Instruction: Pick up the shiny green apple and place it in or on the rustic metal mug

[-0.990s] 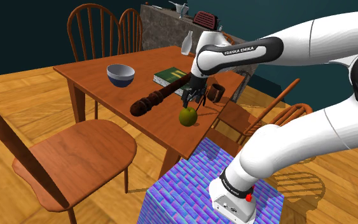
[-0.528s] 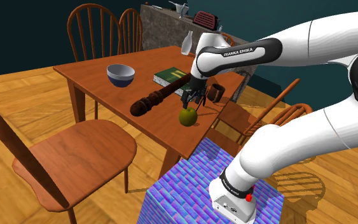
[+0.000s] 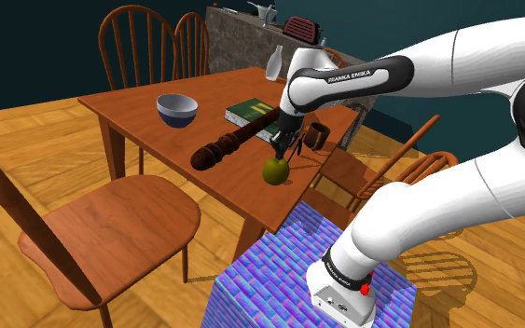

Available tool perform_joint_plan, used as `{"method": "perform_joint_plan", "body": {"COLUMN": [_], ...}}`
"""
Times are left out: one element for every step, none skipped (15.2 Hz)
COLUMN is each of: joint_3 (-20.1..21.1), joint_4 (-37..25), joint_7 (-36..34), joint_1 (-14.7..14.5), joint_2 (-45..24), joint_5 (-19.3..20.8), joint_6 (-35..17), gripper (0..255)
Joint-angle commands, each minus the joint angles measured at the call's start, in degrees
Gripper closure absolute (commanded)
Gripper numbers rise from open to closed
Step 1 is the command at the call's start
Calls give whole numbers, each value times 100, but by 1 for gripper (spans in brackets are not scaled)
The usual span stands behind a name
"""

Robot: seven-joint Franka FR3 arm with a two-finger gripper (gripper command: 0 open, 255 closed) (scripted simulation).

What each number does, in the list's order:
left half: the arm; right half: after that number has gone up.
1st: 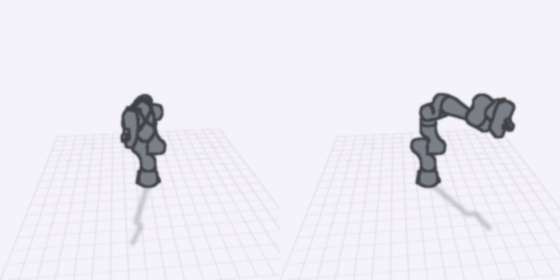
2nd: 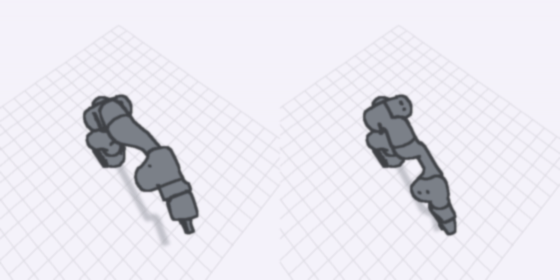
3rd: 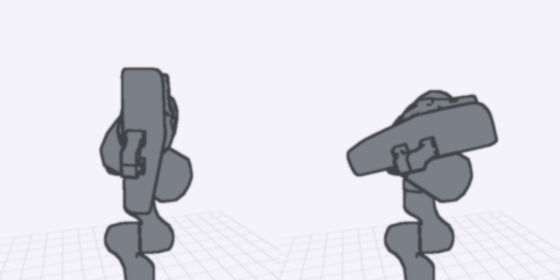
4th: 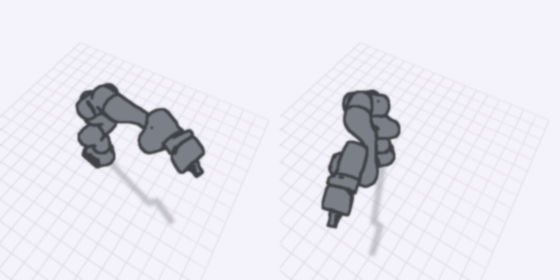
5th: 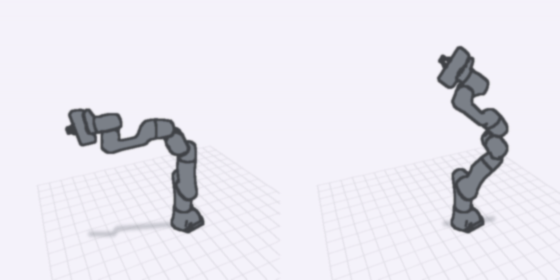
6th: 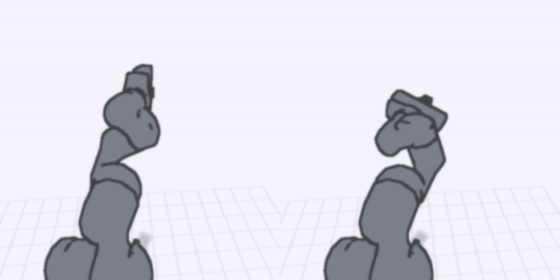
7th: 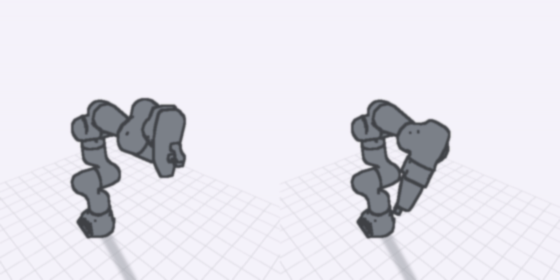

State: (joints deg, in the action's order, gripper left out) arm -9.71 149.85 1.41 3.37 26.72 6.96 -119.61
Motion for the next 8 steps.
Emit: {"method": "perform_joint_plan", "body": {"joint_3": [0, 0, 0, 7, 14, 20, 27, 34], "joint_4": [0, 1, 1, -49, -101, -153, -207, -262], "joint_7": [0, 0, 0, 1, 3, 4, 6, 7], "joint_1": [0, 0, 0, 0, -1, -2, -3, -4], "joint_2": [0, 0, 0, 40, 77, 114, 148, 180], "joint_5": [0, 0, 0, -3, -7, -11, -15, -19], "joint_6": [0, 0, -1, 89, 178, 267, 355, 442], "gripper": [255, 255, 255, 255, 255, 255, 255, 255]}}
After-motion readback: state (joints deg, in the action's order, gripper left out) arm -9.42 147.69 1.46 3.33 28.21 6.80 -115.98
